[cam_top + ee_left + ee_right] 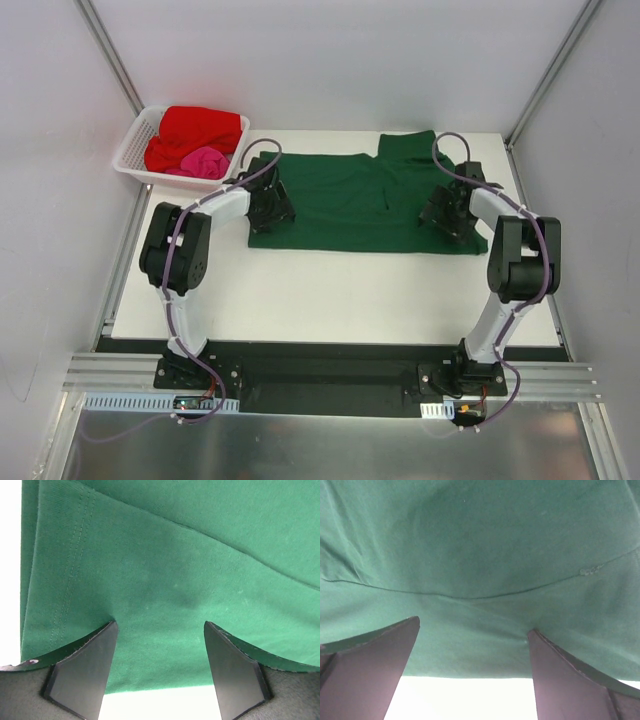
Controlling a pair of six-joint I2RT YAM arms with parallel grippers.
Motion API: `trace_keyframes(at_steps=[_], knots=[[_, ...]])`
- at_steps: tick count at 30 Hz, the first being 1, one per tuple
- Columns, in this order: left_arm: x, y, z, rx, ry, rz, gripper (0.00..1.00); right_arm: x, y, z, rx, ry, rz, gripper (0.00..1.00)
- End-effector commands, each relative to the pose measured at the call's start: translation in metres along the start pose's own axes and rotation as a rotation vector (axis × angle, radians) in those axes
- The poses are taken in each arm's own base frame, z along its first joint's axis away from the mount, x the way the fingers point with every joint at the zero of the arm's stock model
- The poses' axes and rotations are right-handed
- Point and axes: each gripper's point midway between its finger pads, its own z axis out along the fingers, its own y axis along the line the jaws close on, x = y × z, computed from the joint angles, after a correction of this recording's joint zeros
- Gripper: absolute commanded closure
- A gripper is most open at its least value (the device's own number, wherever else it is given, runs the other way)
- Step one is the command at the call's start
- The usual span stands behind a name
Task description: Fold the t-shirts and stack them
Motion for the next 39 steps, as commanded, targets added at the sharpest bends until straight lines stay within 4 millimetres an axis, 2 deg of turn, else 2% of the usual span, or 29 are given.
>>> trace_keyframes(at_steps=[1, 3, 4, 5, 6, 7, 8, 9, 10, 11, 12, 14, 15, 16, 18, 19, 21, 22, 26, 28, 29, 30, 35, 38, 39], knots=[[0.037, 0.037, -0.005, -0.097, 0.083, -0.017, 0.28, 0.026, -0.026, -0.006, 0.066, 0.039, 0.006, 0.04], [0.041, 0.04, -0.01, -0.098, 0.082, -0.014, 0.28, 0.037, -0.033, -0.01, 0.08, 0.049, 0.015, 0.04], [0.048, 0.047, -0.011, -0.11, 0.095, -0.017, 0.29, 0.042, -0.035, -0.012, 0.082, 0.048, 0.018, 0.04], [0.053, 0.05, -0.013, -0.113, 0.101, -0.021, 0.29, 0.059, -0.043, -0.011, 0.099, 0.076, 0.032, 0.04], [0.053, 0.049, -0.02, -0.101, 0.088, -0.031, 0.28, 0.063, -0.045, -0.013, 0.096, 0.066, 0.036, 0.04], [0.065, 0.058, -0.022, -0.115, 0.105, -0.037, 0.28, 0.064, -0.045, -0.022, 0.083, 0.042, 0.038, 0.04], [0.07, 0.061, -0.025, -0.113, 0.108, -0.041, 0.28, 0.08, -0.054, -0.022, 0.097, 0.065, 0.042, 0.04], [0.071, 0.061, -0.032, -0.1, 0.092, -0.041, 0.28, 0.084, -0.055, -0.025, 0.097, 0.065, 0.042, 0.04], [0.082, 0.07, -0.032, -0.115, 0.106, -0.041, 0.29, 0.087, -0.056, -0.032, 0.091, 0.053, 0.043, 0.04], [0.085, 0.073, -0.034, -0.119, 0.104, -0.04, 0.28, 0.092, -0.059, -0.034, 0.092, 0.055, 0.045, 0.04], [0.085, 0.075, -0.039, -0.117, 0.09, -0.039, 0.29, 0.106, -0.065, -0.034, 0.106, 0.08, 0.056, 0.04], [0.097, 0.085, -0.041, -0.134, 0.103, -0.041, 0.29, 0.113, -0.067, -0.042, 0.094, 0.059, 0.071, 0.04], [0.099, 0.084, -0.044, -0.126, 0.098, -0.045, 0.29, 0.13, -0.076, -0.041, 0.109, 0.083, 0.076, 0.04], [0.109, 0.09, -0.045, -0.134, 0.116, -0.048, 0.29, 0.135, -0.078, -0.042, 0.109, 0.082, 0.079, 0.04], [0.115, 0.091, -0.052, -0.127, 0.103, -0.06, 0.29, 0.146, -0.084, -0.049, 0.106, 0.078, 0.079, 0.04], [0.129, 0.097, -0.053, -0.144, 0.117, -0.051, 0.29, 0.151, -0.086, -0.051, 0.107, 0.079, 0.078, 0.04], [0.136, 0.097, -0.06, -0.132, 0.104, -0.069, 0.29, 0.153, -0.086, -0.059, 0.094, 0.055, 0.083, 0.04], [0.148, 0.104, -0.061, -0.142, 0.119, -0.069, 0.29, 0.159, -0.089, -0.059, 0.096, 0.057, 0.091, 0.04], [0.162, 0.113, -0.072, -0.123, 0.107, -0.108, 0.29, 0.17, -0.094, -0.064, 0.093, 0.052, 0.098, 0.04], [0.175, 0.122, -0.074, -0.128, 0.119, -0.118, 0.29, 0.173, -0.095, -0.068, 0.089, 0.048, 0.097, 0.04], [0.176, 0.119, -0.078, -0.11, 0.106, -0.123, 0.29, 0.178, -0.098, -0.068, 0.099, 0.062, 0.094, 0.04], [0.184, 0.126, -0.078, -0.119, 0.116, -0.127, 0.29, 0.178, -0.103, -0.069, 0.124, 0.052, 0.096, 0.04], [0.192, 0.128, -0.082, -0.104, 0.119, -0.136, 0.29, 0.181, -0.101, -0.07, 0.101, 0.038, 0.111, 0.04], [0.189, 0.121, -0.091, -0.083, 0.105, -0.11, 0.3, 0.177, -0.099, -0.079, 0.096, 0.032, 0.091, 0.04], [0.181, 0.112, -0.097, -0.062, 0.085, -0.102, 0.3, 0.167, -0.093, -0.086, 0.082, 0.007, 0.086, 0.04]])
